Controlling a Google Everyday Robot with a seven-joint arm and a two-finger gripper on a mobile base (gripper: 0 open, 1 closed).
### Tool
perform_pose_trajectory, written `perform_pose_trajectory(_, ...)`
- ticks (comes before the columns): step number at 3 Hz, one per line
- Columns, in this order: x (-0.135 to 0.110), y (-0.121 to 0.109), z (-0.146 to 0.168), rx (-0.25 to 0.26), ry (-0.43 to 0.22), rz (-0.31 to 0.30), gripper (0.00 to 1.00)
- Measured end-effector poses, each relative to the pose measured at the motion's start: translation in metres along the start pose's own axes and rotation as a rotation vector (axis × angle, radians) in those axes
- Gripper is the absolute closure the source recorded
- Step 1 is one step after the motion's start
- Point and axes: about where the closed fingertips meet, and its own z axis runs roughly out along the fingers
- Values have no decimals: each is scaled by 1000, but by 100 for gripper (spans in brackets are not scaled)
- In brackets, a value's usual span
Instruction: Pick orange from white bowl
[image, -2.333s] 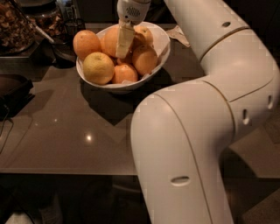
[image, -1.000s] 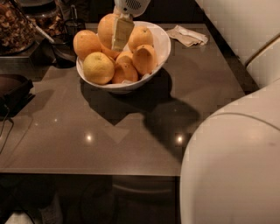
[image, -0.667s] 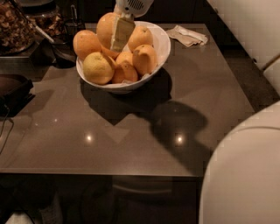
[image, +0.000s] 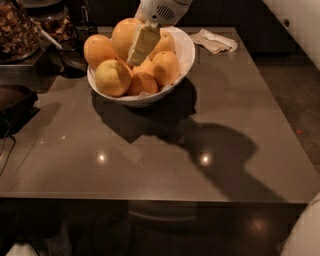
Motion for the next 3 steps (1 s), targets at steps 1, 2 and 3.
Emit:
perform_pose_trajectory(1, -1, 4, -7, 31, 0, 15, 100)
perform_pose_trajectory(2, -11, 26, -27, 100, -14, 53, 100)
perform_pose_trajectory(3, -15, 60, -43, 162, -31, 107, 100)
